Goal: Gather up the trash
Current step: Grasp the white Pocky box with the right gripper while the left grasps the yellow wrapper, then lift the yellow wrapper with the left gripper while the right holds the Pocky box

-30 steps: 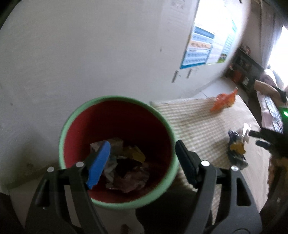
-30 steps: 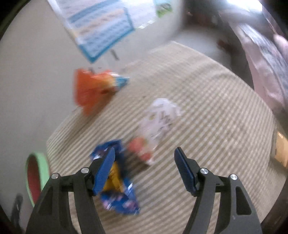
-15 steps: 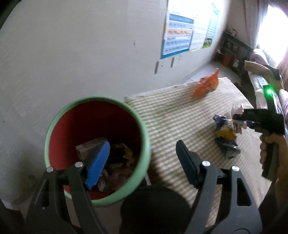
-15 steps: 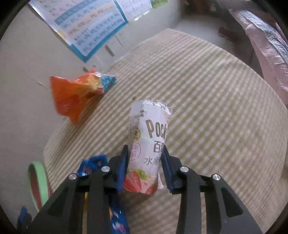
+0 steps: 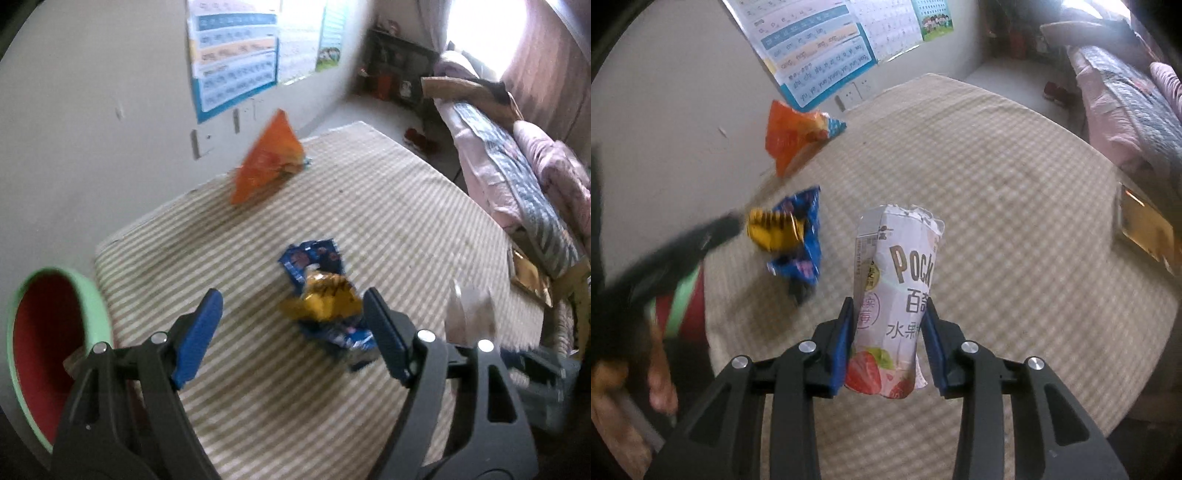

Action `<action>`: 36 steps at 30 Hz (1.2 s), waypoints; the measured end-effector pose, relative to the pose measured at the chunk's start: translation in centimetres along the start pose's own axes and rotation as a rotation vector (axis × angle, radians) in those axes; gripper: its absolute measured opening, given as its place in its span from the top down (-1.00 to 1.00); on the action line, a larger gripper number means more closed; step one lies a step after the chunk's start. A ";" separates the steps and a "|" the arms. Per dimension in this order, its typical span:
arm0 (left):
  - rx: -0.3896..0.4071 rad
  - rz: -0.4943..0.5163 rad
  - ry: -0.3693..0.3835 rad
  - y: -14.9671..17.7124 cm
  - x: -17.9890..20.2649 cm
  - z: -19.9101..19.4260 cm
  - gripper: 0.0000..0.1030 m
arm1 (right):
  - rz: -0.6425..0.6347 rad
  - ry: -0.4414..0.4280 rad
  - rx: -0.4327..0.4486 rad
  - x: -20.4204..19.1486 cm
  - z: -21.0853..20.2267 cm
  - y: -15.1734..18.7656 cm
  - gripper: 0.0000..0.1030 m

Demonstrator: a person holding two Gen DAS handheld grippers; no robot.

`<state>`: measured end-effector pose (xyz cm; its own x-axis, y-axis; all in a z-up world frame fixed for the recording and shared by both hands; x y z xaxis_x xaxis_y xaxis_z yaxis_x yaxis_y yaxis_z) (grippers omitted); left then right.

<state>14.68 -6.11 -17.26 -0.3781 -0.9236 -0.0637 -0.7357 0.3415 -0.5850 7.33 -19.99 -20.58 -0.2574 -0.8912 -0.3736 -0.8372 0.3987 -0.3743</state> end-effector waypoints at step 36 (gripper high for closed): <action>-0.034 -0.135 0.030 5.6 -1.4 -6.5 0.76 | -0.026 -0.055 0.020 0.0 -0.4 0.6 0.30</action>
Point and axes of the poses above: each gripper's, at about its wrist camera, not at the fingertips, and z roughly the way its jaws point, x to its right, y to its underside, the point moved 1 cm from there along z, roughly the way its jaws point, and after that the axes turned 13 degrees about z, right-handed, at the moved point
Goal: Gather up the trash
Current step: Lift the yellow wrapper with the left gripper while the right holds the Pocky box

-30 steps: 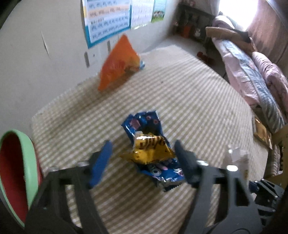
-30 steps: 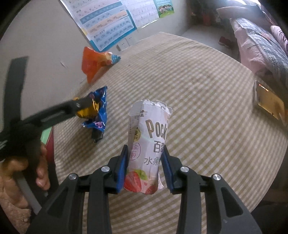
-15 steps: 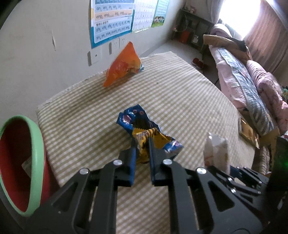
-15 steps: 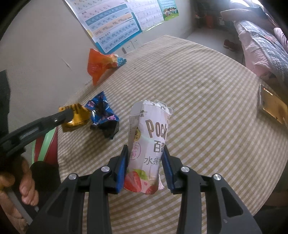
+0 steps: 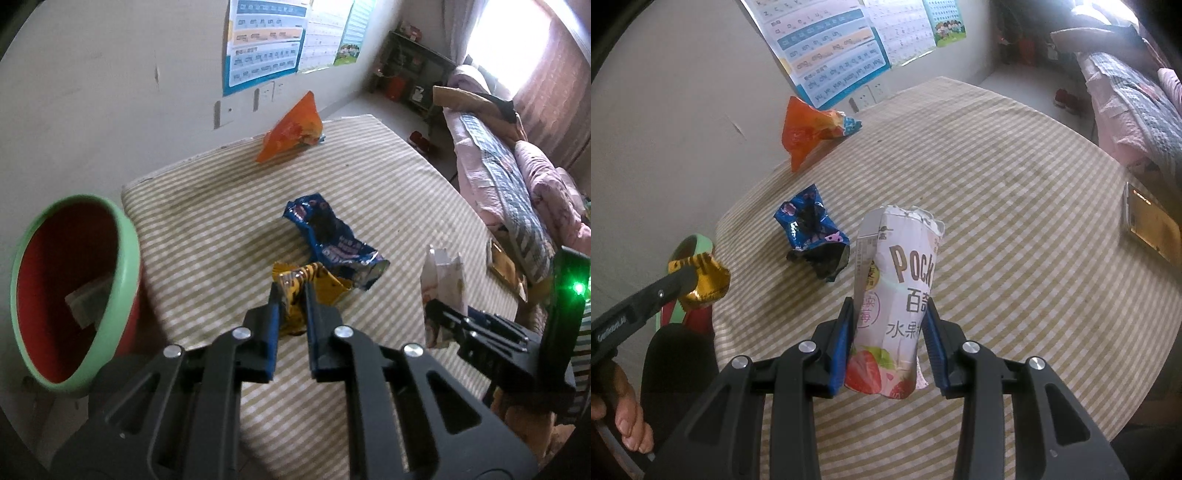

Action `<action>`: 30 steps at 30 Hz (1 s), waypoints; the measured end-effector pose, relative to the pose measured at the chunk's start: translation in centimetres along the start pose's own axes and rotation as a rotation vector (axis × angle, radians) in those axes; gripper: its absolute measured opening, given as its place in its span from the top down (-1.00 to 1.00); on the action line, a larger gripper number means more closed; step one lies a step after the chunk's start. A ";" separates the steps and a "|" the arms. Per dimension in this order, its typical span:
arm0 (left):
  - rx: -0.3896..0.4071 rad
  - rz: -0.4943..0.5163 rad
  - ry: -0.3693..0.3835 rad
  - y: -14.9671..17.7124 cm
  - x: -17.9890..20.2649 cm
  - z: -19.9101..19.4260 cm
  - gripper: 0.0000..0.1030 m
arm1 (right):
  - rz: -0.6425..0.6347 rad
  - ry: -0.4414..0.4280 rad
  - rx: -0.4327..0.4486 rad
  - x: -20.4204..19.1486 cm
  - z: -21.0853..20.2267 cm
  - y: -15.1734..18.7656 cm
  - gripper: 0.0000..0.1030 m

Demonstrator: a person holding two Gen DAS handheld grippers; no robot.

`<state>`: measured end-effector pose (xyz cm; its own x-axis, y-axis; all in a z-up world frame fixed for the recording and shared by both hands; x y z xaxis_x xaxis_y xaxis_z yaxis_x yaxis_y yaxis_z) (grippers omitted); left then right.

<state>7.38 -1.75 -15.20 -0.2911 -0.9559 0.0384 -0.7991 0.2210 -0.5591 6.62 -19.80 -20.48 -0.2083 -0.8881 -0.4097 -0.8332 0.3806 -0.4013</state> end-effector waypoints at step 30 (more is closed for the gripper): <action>0.034 -0.069 0.027 1.2 -2.3 -2.3 0.76 | -0.083 -0.013 0.040 -4.1 -2.3 0.8 0.30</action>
Point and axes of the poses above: each gripper's, at about its wrist camera, not at the fingertips, and z roughly the way its jaws point, x to its right, y to its underside, the point moved 1 cm from there along z, roughly the way its jaws point, and after that the axes turned 13 degrees about z, right-handed, at the moved point
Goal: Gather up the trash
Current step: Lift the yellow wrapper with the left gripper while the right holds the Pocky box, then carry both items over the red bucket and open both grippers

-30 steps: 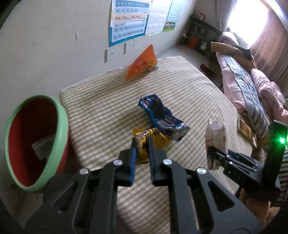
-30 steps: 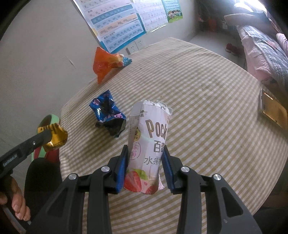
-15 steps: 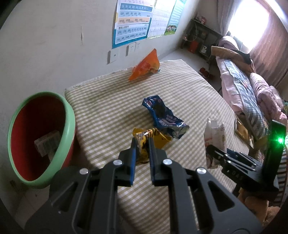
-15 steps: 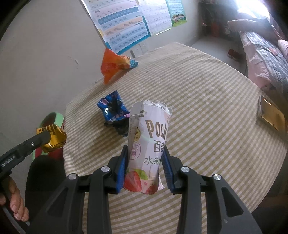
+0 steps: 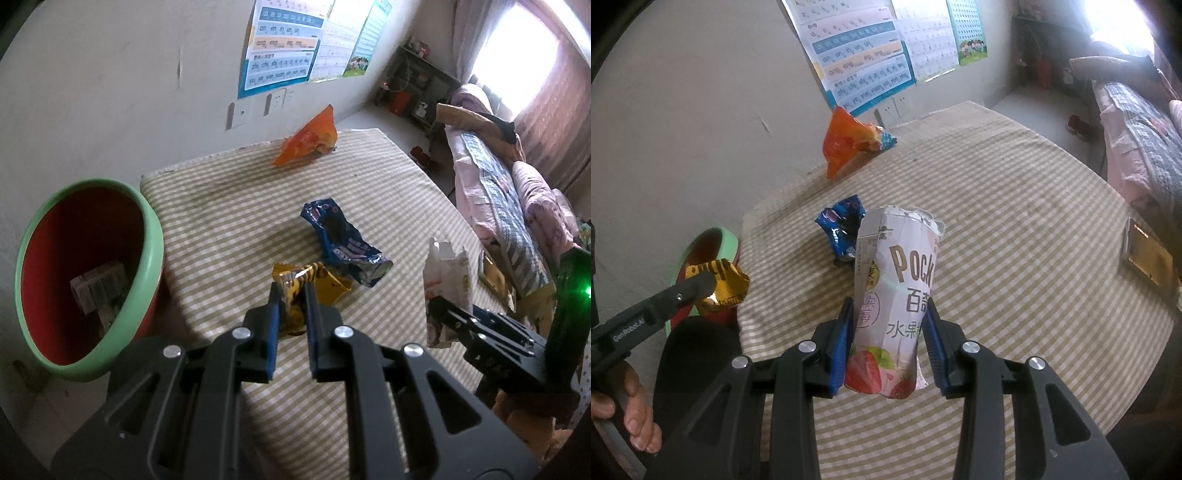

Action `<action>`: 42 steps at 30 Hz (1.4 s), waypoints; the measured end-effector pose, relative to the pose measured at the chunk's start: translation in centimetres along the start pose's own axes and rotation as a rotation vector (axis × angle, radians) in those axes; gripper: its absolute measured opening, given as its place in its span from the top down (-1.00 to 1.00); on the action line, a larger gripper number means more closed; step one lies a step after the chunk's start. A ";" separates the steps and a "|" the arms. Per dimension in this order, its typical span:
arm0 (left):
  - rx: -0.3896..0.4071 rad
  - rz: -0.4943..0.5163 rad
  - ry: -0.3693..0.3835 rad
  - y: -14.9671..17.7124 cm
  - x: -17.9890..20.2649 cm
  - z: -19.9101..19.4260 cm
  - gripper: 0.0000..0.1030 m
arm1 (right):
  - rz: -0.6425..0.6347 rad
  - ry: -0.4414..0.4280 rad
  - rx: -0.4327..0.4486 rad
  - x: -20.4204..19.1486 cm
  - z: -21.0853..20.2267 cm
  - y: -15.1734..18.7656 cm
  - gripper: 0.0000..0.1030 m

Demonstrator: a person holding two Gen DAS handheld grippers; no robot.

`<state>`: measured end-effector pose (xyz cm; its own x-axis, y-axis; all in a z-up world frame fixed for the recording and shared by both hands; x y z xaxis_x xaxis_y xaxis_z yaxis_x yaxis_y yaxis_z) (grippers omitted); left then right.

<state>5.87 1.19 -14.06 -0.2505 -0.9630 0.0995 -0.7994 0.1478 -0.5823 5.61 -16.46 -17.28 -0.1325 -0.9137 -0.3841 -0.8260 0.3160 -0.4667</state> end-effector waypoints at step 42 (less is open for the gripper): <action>0.105 -0.329 -0.258 4.1 -18.8 -5.4 0.76 | -0.362 -0.247 -0.220 -24.4 6.3 0.7 0.28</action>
Point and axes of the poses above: each gripper's, at about its wrist camera, not at the fingertips, and z roughly the way its jaws point, x to its right, y to its underside, the point moved 1 cm from there along z, roughly the way its jaws point, and after that the axes turned 13 degrees about z, right-handed, at the moved point
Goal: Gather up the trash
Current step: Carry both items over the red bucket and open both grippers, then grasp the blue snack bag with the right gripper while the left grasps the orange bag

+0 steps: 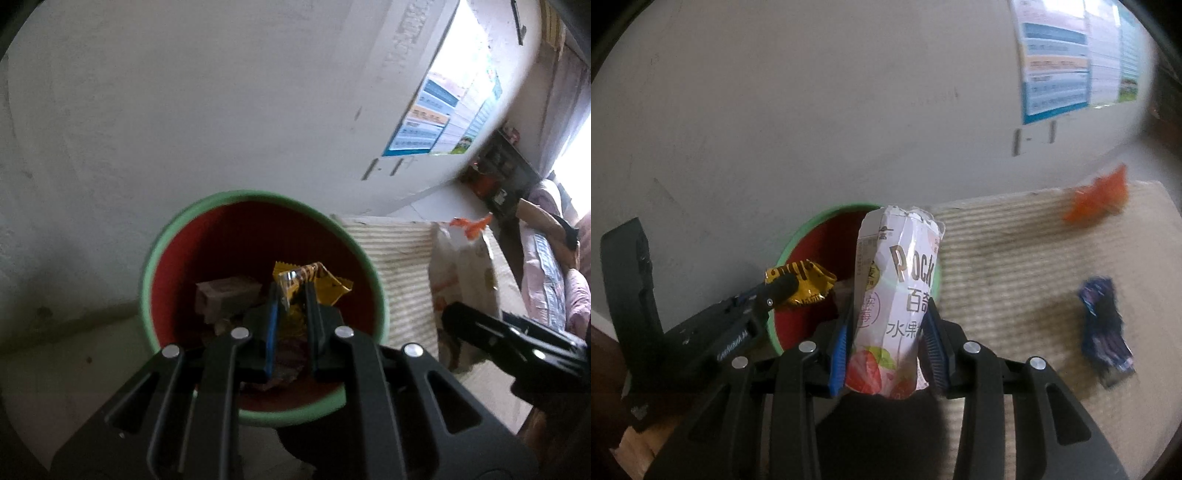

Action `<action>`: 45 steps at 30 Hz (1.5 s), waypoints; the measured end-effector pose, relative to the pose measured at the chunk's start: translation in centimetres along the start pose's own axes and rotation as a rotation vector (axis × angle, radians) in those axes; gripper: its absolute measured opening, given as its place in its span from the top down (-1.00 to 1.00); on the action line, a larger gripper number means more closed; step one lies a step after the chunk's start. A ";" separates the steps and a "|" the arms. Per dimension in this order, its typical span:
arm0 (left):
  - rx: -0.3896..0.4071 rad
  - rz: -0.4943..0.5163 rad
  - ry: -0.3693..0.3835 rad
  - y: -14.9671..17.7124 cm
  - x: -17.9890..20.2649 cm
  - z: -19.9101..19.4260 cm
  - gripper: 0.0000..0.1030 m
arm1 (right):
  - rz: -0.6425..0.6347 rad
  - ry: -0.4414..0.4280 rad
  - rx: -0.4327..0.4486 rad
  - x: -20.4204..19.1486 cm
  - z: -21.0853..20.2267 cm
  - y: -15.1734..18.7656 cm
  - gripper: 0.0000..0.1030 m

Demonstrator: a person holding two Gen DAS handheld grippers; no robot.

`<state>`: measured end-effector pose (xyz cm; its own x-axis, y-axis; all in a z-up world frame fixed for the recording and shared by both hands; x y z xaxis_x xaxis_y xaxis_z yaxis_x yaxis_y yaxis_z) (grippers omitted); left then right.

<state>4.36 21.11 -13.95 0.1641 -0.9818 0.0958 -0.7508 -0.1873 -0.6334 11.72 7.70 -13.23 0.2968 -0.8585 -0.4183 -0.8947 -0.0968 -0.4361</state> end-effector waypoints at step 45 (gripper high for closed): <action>0.063 0.579 0.190 -8.9 26.9 12.7 -0.19 | 0.360 0.229 0.043 23.3 -6.7 9.8 0.77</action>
<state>23.64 -3.19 -15.50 -0.3808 -0.9131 -0.1455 -0.6438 0.3748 -0.6671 7.66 -16.63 -21.89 -0.1175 -0.9237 -0.3646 -0.9115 0.2461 -0.3296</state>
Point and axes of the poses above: each gripper's, at about its wrist camera, not at the fingertips, and z roughly the way its jaws point, x to its right, y to its underside, the point moved 1 cm from there along z, roughly the way its jaws point, and after that the axes turned 13 degrees about z, right-handed, at the moved point
